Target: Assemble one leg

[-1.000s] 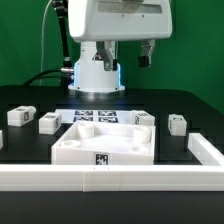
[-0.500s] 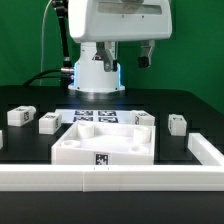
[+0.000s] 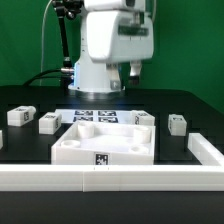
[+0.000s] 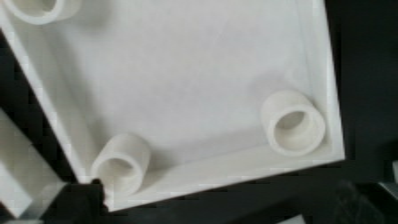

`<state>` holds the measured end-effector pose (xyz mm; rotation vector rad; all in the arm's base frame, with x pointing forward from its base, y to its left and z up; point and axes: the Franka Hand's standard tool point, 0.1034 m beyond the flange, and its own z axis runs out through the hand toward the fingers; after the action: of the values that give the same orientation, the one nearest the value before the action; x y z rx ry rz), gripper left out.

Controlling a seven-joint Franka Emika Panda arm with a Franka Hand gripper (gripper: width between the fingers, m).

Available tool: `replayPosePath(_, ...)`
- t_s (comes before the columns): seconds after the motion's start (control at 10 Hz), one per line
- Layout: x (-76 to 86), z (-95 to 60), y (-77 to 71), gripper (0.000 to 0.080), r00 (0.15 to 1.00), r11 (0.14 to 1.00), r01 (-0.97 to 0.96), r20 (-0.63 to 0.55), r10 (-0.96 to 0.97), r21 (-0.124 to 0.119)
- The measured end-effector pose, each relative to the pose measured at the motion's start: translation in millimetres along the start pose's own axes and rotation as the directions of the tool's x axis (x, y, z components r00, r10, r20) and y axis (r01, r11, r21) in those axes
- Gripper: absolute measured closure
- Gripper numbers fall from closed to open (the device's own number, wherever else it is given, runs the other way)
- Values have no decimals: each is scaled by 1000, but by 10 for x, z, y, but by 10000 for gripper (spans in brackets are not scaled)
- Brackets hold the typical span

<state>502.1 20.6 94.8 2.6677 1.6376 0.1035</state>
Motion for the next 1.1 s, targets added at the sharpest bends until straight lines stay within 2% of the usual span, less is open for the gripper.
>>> replayPosePath(0.1,-72,79,-12,150,1000,999,-26,4,26,18)
replayPosePath(0.2,-53,43,6,150,1000,1000,-25,1,25,11)
replayPosePath(0.5,-68,67,-5,150,1000,1000,3,2,-3,13)
replayPosePath(0.7,-140,255,-98,150,982,982,191,-6,-191,3)
replayPosePath(0.9,-129,438,-253,150,965,964,263,-8,-263,-28)
replayPosePath(1.0,-142,529,-332,150,963,963,269,-10,-269,-24)
replayPosePath(1.1,-166,633,-399,150,963,963,268,-10,-268,-9)
